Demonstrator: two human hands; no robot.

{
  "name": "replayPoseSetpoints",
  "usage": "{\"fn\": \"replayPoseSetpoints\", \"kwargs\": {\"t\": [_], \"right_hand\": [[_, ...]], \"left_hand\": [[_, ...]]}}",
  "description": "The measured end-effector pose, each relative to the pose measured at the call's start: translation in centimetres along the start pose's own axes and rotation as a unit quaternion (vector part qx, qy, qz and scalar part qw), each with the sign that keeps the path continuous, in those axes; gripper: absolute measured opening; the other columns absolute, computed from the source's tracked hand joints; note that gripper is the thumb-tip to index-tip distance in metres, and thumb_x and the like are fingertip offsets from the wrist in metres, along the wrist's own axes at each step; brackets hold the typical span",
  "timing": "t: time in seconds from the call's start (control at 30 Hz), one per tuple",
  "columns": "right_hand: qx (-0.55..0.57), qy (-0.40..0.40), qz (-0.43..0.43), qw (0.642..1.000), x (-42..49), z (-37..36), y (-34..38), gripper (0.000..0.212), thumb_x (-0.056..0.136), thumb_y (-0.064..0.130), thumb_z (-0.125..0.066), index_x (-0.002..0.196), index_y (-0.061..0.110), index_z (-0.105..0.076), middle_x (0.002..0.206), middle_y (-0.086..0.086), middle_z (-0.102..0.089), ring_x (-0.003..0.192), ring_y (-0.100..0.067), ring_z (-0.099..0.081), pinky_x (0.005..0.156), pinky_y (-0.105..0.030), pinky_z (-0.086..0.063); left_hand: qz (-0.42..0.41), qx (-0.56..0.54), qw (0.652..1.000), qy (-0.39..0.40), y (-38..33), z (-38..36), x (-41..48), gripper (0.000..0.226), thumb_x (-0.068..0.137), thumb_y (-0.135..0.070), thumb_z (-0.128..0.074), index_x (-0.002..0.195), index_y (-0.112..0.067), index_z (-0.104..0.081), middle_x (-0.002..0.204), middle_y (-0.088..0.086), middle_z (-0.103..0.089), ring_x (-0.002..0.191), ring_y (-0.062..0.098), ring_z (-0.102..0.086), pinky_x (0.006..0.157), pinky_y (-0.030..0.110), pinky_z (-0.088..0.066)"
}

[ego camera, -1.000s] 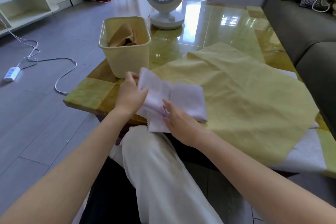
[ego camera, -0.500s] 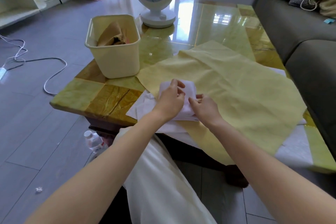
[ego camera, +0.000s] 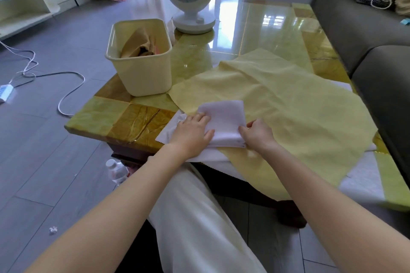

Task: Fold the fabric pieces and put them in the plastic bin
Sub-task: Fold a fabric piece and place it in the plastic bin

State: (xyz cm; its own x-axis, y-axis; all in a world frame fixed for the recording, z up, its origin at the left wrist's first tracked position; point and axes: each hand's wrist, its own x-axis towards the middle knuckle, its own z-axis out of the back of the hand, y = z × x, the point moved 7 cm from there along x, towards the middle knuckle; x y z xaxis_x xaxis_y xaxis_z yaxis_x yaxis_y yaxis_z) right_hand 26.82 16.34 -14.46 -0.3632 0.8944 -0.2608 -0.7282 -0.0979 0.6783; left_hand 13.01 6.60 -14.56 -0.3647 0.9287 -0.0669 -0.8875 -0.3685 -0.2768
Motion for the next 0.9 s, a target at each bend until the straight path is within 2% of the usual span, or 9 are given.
{"fn": "replayPoseSetpoints", "kwargs": {"t": [0.1,0.17,0.27,0.37,0.47,0.57,0.63,0.77,0.9], "right_hand": [[-0.001,0.036,-0.013,0.999,0.0,-0.4,0.0,0.043,0.091,0.026,-0.053,0.121,-0.005,-0.051,0.116,-0.02,-0.058,0.109,-0.035,-0.056,0.085,-0.035,-0.045],[0.047,0.101,-0.015,0.994,-0.3,-1.1,0.2,0.033,0.091,0.026,-0.054,0.109,-0.001,-0.058,0.097,-0.014,-0.063,0.087,-0.029,-0.061,0.071,-0.032,-0.046],[0.112,0.163,-0.028,0.98,-1.1,-1.0,1.1,0.018,0.092,0.022,-0.054,0.096,0.005,-0.055,0.07,-0.002,-0.048,0.058,-0.013,-0.044,0.051,-0.021,-0.035],[0.079,0.144,0.012,0.986,-1.0,0.1,3.5,0.017,0.091,0.02,-0.054,0.079,0.008,-0.053,0.065,-0.002,-0.042,0.055,-0.013,-0.038,0.05,-0.022,-0.03],[-0.042,0.101,0.083,0.991,-0.8,1.3,7.7,0.035,0.088,0.02,-0.053,0.057,0.013,-0.039,0.058,-0.002,-0.038,0.054,-0.017,-0.035,0.049,-0.025,-0.026],[-0.109,0.053,0.161,0.98,-1.4,3.0,13.3,0.037,0.088,0.023,-0.053,0.056,0.014,-0.038,0.058,-0.003,-0.038,0.057,-0.019,-0.036,0.047,-0.026,-0.024],[-0.11,0.024,0.213,0.971,-2.1,4.3,16.9,0.027,0.088,0.024,-0.053,0.065,0.008,-0.049,0.067,-0.007,-0.047,0.066,-0.022,-0.042,0.052,-0.029,-0.029],[-0.042,-0.008,0.303,0.952,-3.2,5.3,23.6,0.024,0.09,0.025,-0.051,0.085,0.003,-0.06,0.071,-0.006,-0.05,0.068,-0.02,-0.044,0.056,-0.031,-0.031],[-0.005,-0.041,0.344,0.938,-2.7,4.6,28.1,0.019,0.094,0.024,-0.046,0.085,0.008,-0.049,0.068,0.001,-0.045,0.073,-0.02,-0.041,0.051,-0.032,-0.025]], "left_hand": [[-0.001,0.037,0.999,0.003,-0.1,-0.4,0.0,0.052,0.099,-0.037,-0.032,0.146,-0.017,-0.025,0.156,0.003,-0.019,0.139,0.024,-0.023,0.11,0.04,-0.022],[-0.001,0.044,0.999,0.004,-0.1,-0.6,-0.1,0.052,0.099,-0.037,-0.032,0.147,-0.018,-0.023,0.156,0.002,-0.017,0.14,0.024,-0.022,0.111,0.041,-0.021],[-0.006,0.035,0.999,0.013,0.1,-0.6,-0.1,0.052,0.099,-0.037,-0.032,0.147,-0.02,-0.023,0.157,0.0,-0.017,0.14,0.023,-0.021,0.111,0.04,-0.02],[-0.015,0.007,1.0,0.006,0.0,0.1,-0.2,0.05,0.099,-0.035,-0.034,0.146,-0.018,-0.027,0.154,0.0,-0.023,0.139,0.022,-0.025,0.11,0.039,-0.023],[-0.016,-0.052,0.998,0.025,0.7,1.0,0.0,0.043,0.098,-0.02,-0.037,0.139,-0.01,-0.037,0.143,0.008,-0.038,0.131,0.026,-0.037,0.107,0.039,-0.032],[-0.017,-0.054,0.997,0.059,2.1,1.9,0.3,0.03,0.091,-0.006,-0.038,0.116,-0.003,-0.054,0.122,0.015,-0.051,0.115,0.033,-0.049,0.096,0.039,-0.04],[0.001,-0.055,0.997,0.05,3.0,3.2,0.5,0.028,0.093,-0.009,-0.04,0.116,-0.004,-0.054,0.121,0.012,-0.052,0.112,0.031,-0.051,0.093,0.035,-0.042],[0.008,-0.036,0.997,-0.071,5.3,8.2,1.3,0.033,0.093,-0.01,-0.043,0.124,-0.005,-0.051,0.123,0.013,-0.053,0.11,0.027,-0.051,0.093,0.032,-0.04],[0.071,-0.064,0.97,-0.224,8.9,14.6,1.3,0.029,0.09,-0.003,-0.045,0.118,0.001,-0.053,0.11,0.018,-0.057,0.104,0.031,-0.053,0.087,0.033,-0.039]]}}
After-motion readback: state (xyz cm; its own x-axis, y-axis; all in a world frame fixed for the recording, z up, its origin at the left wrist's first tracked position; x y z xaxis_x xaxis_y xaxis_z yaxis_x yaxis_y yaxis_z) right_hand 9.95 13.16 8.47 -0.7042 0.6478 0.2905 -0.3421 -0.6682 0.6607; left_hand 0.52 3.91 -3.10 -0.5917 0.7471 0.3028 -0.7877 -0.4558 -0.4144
